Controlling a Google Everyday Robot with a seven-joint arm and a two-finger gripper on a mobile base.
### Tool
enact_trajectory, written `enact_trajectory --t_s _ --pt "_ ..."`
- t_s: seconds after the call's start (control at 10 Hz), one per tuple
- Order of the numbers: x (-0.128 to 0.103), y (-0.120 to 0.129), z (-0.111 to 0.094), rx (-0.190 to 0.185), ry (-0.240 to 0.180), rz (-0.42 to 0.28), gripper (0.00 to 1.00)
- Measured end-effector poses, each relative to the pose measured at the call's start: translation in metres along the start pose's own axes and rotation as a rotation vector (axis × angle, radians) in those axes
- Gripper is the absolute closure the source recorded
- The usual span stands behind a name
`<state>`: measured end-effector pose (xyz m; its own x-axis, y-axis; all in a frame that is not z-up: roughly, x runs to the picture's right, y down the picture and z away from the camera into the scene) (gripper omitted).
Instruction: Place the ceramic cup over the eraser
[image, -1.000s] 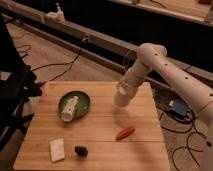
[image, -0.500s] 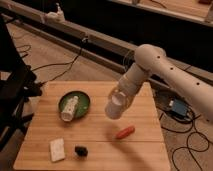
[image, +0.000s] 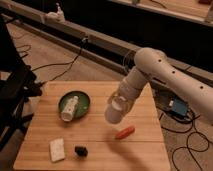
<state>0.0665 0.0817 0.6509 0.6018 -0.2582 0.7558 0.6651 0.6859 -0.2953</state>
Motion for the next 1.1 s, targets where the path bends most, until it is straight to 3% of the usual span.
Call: enact_trajectory --t_s 0.3,0.7,1.1 --pt "-0.007 0.001 0.001 -0.004 -0.003 -0.018 1.0" --pt "-0.062 0.015 0.021 -0.059 -0.053 -0.142 1.0" --pt "-0.12 0.008 0.055 -0.114 -0.132 -0.271 1.0"
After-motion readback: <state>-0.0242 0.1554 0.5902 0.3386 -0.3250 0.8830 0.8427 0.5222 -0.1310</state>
